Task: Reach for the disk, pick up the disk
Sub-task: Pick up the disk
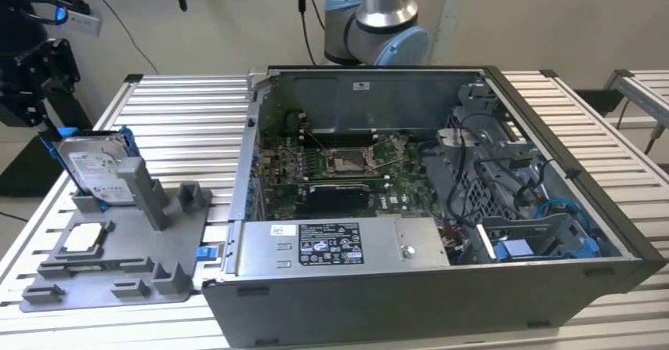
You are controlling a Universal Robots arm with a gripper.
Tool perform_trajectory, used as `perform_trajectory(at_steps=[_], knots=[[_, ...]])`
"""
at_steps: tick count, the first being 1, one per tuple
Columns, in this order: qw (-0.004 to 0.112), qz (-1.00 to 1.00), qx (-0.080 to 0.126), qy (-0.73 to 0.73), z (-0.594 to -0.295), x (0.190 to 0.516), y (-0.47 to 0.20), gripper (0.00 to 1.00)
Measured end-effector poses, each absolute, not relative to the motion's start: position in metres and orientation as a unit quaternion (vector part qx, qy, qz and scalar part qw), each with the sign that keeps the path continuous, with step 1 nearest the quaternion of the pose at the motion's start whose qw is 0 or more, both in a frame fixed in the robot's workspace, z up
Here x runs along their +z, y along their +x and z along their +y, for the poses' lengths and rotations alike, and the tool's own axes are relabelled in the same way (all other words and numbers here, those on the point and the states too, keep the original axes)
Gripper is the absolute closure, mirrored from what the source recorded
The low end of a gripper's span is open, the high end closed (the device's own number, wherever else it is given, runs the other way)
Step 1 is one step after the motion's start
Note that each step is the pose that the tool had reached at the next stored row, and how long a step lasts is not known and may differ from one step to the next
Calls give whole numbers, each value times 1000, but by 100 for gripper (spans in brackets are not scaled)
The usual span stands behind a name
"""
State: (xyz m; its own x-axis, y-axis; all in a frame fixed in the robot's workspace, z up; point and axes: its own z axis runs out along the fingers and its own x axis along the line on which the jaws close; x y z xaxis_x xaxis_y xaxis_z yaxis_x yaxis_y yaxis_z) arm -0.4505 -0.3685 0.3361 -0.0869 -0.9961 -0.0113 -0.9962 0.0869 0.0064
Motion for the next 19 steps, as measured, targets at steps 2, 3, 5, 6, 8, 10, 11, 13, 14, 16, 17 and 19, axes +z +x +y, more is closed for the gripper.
perform_trajectory(at_steps=[2, 3, 5, 6, 8, 10, 11, 13, 14, 16, 17, 19], knots=[[4, 737, 5, -676, -368, 332, -452, 0], [4, 737, 4, -676, -368, 331, -453, 0], [5, 737, 3, -676, -368, 327, -455, 0], [6, 736, 3, -676, -368, 325, -456, 0], [7, 736, 2, -677, -367, 321, -456, 0], [9, 735, 0, -678, -367, 318, -457, 0], [9, 735, 0, -678, -367, 316, -457, 0], [9, 735, 0, -678, -367, 312, -457, 0], [9, 735, 0, -678, -367, 310, -457, 0], [9, 735, 0, -678, -367, 307, -457, 0], [9, 735, 0, -678, -367, 305, -457, 0], [9, 735, 0, -678, -367, 301, -457, 0]])
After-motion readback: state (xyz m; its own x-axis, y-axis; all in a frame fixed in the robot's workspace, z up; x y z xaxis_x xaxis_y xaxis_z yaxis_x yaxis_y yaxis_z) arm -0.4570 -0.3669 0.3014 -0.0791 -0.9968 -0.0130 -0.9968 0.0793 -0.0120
